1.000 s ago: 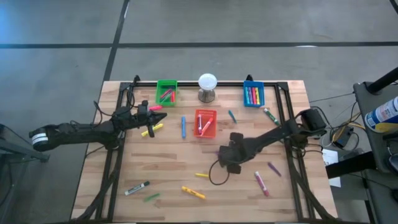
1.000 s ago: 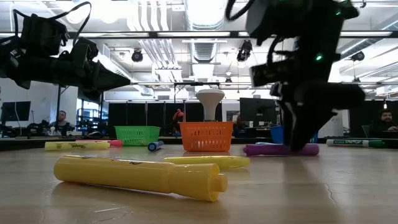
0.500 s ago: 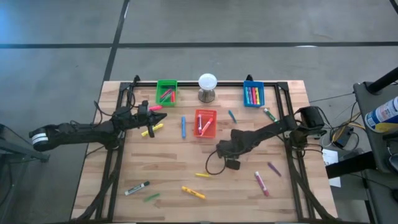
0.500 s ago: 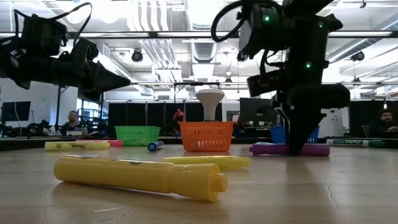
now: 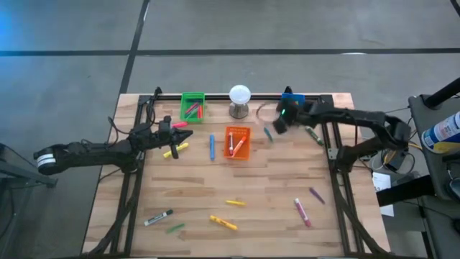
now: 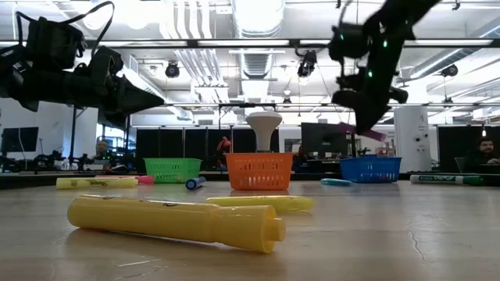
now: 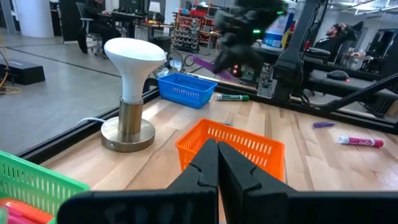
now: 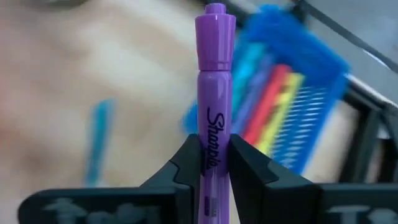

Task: Pick & Place Markers
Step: Put the purple highlighter into the blue bin, then put the dark green marker into the orange bin

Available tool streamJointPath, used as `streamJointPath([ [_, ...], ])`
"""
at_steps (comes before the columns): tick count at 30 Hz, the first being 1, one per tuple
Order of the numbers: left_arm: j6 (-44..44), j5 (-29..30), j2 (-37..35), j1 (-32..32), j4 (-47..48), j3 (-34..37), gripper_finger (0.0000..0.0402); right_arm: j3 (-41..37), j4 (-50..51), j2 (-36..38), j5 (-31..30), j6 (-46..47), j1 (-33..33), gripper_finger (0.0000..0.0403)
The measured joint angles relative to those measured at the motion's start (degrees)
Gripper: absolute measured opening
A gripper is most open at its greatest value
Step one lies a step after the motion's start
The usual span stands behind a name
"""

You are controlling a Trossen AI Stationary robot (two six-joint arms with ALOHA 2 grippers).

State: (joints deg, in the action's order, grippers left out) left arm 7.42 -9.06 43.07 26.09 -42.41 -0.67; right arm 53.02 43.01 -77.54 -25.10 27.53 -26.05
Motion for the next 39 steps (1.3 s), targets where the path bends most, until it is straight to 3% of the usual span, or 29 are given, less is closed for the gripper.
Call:
streamJointPath([
  [4, -0.4, 0.1, 0.0, 0.0, 0.0, 0.0, 0.0, -2.9, -6.7, 0.3, 1.2, -3.8, -10.7, 0.0055],
  [8, -0.7, 0.1, 0.1, 0.0, 0.0, 0.0, 0.0, -5.4, -12.7, -1.3, 4.2, -5.6, -15.3, 0.0058],
  [20, 0.0, 0.1, 0.1, 0.0, 0.0, 0.0, 0.0, -5.8, -13.2, -3.1, 4.6, -2.6, -16.6, 0.013],
  [26, -0.1, 0.1, 0.1, 0.0, 0.1, 0.0, 0.0, -5.8, -13.1, -2.3, 4.6, -3.4, -16.5, 0.0134],
  [33, -0.1, 0.1, 0.1, 0.0, 1.7, 0.0, 0.0, -10.1, -17.3, 5.6, 6.2, -6.7, -9.4, 0.0059],
  [36, -0.1, 0.1, 0.1, 0.0, 1.8, 0.0, 0.0, -15.4, -25.2, 10.6, 8.1, -7.6, -2.7, 0.0022],
  [39, -1.6, 0.1, 0.1, 0.0, 1.8, 0.0, 0.0, -21.2, -36.5, 14.9, 10.2, -7.8, 5.1, 0.0012],
])
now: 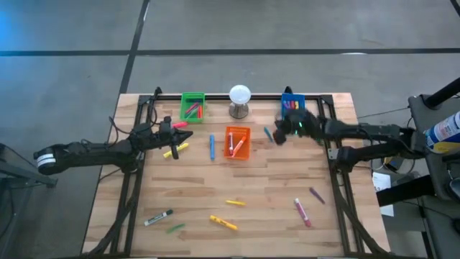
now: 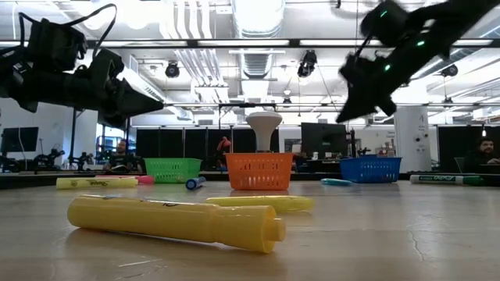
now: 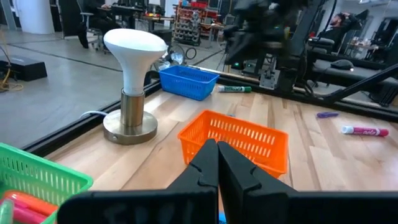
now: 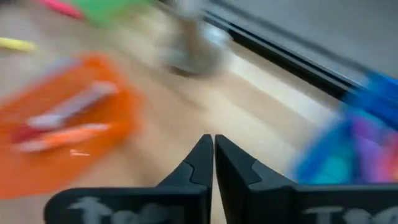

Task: Pick & Place Markers
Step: Put the dark green marker into the orange bin

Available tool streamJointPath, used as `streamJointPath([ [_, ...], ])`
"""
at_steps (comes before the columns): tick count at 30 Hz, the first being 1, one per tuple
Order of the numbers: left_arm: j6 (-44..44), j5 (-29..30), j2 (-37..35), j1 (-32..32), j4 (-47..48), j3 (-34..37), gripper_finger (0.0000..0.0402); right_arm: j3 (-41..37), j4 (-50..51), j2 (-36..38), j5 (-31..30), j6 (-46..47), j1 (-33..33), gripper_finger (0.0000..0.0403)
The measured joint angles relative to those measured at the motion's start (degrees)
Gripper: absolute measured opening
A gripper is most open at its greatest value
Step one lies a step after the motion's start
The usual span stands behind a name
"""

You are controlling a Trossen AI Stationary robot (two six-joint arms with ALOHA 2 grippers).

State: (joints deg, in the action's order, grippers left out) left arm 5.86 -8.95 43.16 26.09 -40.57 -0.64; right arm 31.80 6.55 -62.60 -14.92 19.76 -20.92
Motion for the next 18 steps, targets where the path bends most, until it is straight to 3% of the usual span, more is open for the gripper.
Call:
streamJointPath([
  [5, 1.4, -2.1, -0.3, -0.2, 2.5, -0.4, 0.0, -8.0, -18.6, 3.6, -4.7, -0.8, 11.4, 0.0013],
  [10, 1.6, -3.5, -1.4, -4.0, 16.8, -5.8, 0.0001, -12.9, -32.0, 3.6, -7.1, -4.1, 17.8, 0.0013],
  [15, 0.5, 7.3, -1.1, -13.2, 40.6, -14.7, 0.0031, -15.5, -37.4, 2.0, -9.8, -4.8, 20.3, 0.0013],
  [18, 4.6, 14.7, 0.5, -21.1, 49.8, -18.6, 0.0067, -16.3, -37.7, 1.0, -10.8, -4.6, 20.3, 0.0013],
])
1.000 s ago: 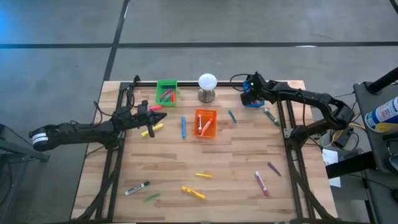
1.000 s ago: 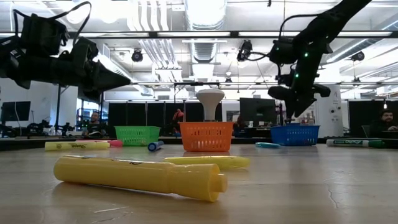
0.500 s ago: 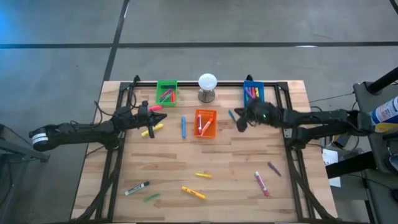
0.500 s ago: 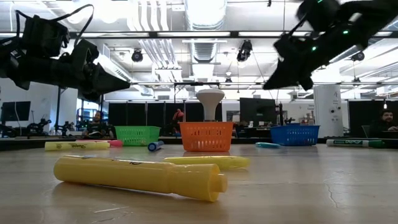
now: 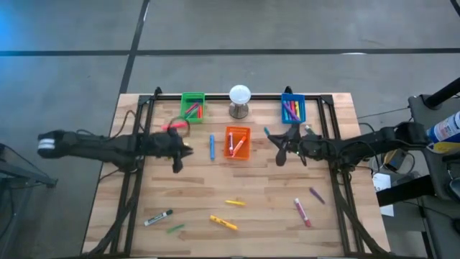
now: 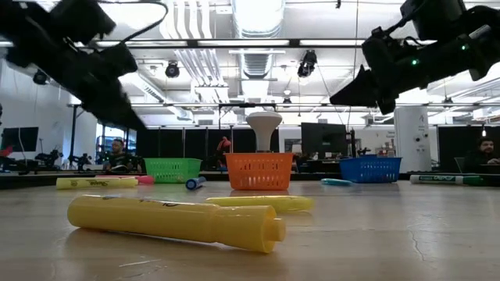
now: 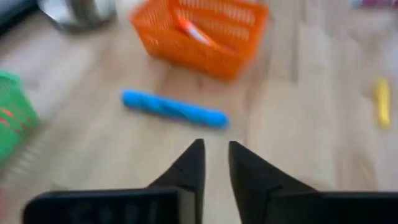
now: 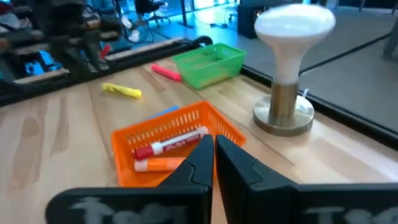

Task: Pick & Place Markers
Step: Put the dark green marker into the orange bin

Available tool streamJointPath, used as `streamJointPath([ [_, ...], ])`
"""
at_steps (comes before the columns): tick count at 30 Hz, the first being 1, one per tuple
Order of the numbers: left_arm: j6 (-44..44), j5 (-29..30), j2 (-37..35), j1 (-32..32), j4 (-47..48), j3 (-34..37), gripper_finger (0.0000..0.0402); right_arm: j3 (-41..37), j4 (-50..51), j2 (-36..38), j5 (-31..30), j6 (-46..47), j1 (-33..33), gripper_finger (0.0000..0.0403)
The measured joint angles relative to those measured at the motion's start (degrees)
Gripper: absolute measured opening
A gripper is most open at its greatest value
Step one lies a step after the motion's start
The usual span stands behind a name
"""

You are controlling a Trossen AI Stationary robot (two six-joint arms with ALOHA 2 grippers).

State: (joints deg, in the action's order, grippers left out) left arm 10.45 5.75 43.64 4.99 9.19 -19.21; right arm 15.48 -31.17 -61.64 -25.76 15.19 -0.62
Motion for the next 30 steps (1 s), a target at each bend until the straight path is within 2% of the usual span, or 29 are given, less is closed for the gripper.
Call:
streamJointPath([
  [5, 14.3, 6.9, 4.4, -15.3, 15.5, -6.3, 0.012, -0.6, -2.5, -2.2, 0.0, 0.2, 0.0, 0.0013],
  [10, 27.8, 15.5, 11.3, -32.3, 24.3, -12.0, 0.0143, 0.4, -2.6, -3.4, 0.0, 0.2, 0.0, 0.0013],
  [16, 43.1, 16.2, 22.1, -46.4, 28.8, -19.6, 0.0145, 2.4, -2.5, -5.1, 0.1, -0.2, 0.0, 0.0013],
  [19, 48.7, 15.2, 28.3, -50.7, 32.2, -24.0, 0.0145, 2.7, -2.4, -5.8, 0.1, -0.2, 0.2, 0.0013],
  [23, 54.7, 10.4, 35.6, -53.8, 34.8, -28.9, 0.0145, 2.9, -2.5, -6.5, 0.2, -0.2, 0.3, 0.0013],
  [30, 63.3, 5.3, 42.8, -56.2, 36.9, -32.3, 0.0145, 2.8, -2.2, -6.7, 0.2, -0.4, 0.9, 0.0013],
])
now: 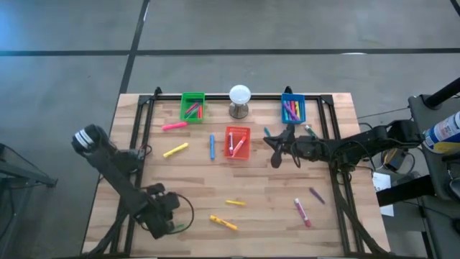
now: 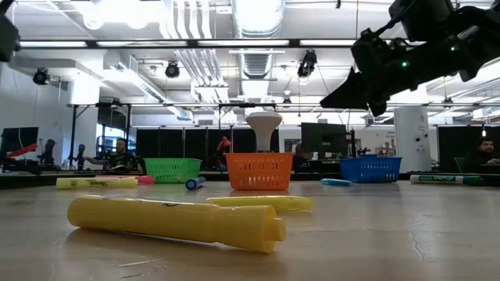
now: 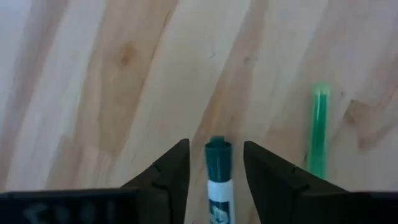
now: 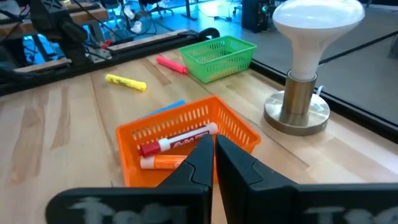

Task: Pick & Place Markers
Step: Put the dark green marker into the orange bin

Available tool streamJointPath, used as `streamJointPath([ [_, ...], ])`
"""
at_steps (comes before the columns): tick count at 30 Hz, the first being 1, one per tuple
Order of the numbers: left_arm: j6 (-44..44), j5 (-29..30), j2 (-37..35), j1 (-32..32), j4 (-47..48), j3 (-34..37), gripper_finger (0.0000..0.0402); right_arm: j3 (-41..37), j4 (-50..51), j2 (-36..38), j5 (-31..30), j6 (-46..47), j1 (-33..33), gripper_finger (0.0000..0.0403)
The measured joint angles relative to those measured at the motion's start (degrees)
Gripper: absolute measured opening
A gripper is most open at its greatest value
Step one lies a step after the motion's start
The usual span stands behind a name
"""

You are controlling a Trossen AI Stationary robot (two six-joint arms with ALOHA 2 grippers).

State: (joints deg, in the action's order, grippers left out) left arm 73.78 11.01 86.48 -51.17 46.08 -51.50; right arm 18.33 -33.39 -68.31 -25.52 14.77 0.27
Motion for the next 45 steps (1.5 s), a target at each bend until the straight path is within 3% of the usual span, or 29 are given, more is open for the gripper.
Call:
streamJointPath([
  [16, 1.9, -6.3, 5.3, -0.3, -0.4, 1.3, 0.014, 0.0, 0.0, 0.0, 0.0, -0.4, 0.4, 0.0013],
  [25, -0.3, -6.3, 4.5, 0.1, 0.1, 2.0, 0.0054, 0.0, 0.0, 0.0, 0.0, -0.4, 0.4, 0.0013],
  [30, -3.6, -4.9, -0.4, 3.1, 5.6, 1.6, 0.0048, 0.0, -0.2, 0.0, 0.0, -0.4, 0.4, 0.0013],
  [34, -9.6, 0.7, -6.8, 9.8, 6.3, 1.2, 0.0055, 0.0, -0.2, 0.0, 0.0, -0.5, 0.4, 0.0013],
  [39, -24.1, 8.0, -14.3, 24.8, -0.3, 0.9, 0.0056, 0.0, -0.2, 0.0, 0.0, -1.3, 0.4, 0.0013],
  [42, -34.6, 6.9, -17.2, 35.6, -11.4, 1.1, 0.0056, 0.0, -0.2, 0.0, 0.0, -1.3, 0.4, 0.0013],
  [45, -42.9, 0.3, -17.3, 46.3, -23.6, 1.2, 0.0057, 0.0, -0.2, 0.0, 0.0, -1.3, 0.4, 0.0013],
])
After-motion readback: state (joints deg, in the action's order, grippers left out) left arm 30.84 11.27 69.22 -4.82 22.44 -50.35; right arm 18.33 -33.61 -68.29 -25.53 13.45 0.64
